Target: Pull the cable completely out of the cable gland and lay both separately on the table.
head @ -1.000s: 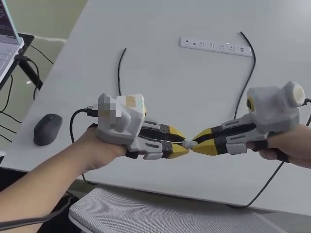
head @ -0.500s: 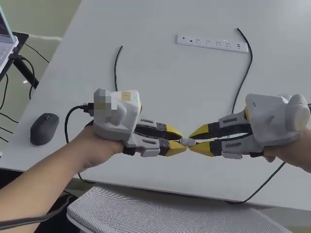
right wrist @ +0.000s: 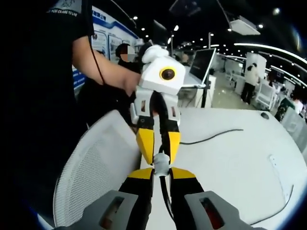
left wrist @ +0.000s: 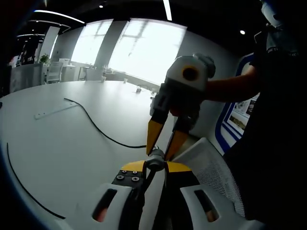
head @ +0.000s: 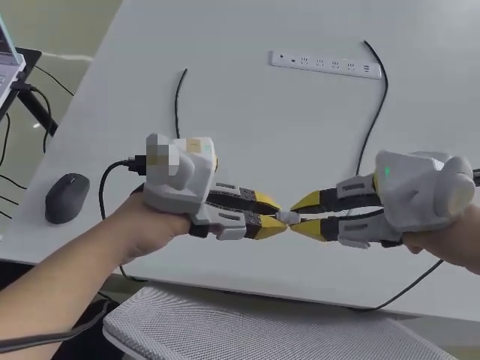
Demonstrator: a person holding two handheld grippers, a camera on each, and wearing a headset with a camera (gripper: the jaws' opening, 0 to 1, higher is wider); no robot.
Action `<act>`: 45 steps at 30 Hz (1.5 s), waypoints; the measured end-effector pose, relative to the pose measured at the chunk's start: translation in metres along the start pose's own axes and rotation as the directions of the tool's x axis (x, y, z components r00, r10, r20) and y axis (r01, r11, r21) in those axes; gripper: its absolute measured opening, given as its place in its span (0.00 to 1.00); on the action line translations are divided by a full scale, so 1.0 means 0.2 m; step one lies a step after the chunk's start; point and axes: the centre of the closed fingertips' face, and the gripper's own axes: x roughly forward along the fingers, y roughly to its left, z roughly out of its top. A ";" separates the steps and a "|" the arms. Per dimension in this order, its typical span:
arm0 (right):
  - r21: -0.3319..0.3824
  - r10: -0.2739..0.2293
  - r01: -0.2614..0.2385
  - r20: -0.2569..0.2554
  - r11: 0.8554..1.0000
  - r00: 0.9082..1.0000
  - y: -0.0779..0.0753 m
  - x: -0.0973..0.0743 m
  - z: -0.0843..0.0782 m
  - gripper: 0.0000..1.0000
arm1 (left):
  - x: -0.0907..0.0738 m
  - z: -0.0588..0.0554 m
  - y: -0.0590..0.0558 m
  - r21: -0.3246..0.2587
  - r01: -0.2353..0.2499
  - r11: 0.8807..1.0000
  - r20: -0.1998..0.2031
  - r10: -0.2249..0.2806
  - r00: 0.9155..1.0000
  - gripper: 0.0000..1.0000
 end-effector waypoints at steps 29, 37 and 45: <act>0.668 0.268 -0.344 0.219 0.659 0.938 0.01 -0.03 0.00 0.17 | 0.00 0.01 -0.02 0.109 0.011 0.994 -0.009 -0.010 1.000 0.15; 0.683 0.300 -0.384 0.245 0.621 0.922 0.05 -0.02 0.02 0.11 | 0.00 0.01 -0.05 0.121 0.017 0.992 -0.023 -0.014 1.000 0.15; 0.649 0.313 -0.389 0.236 0.654 0.920 0.08 -0.03 0.01 0.08 | 0.01 0.00 -0.05 0.113 0.025 0.993 -0.024 -0.022 0.999 0.15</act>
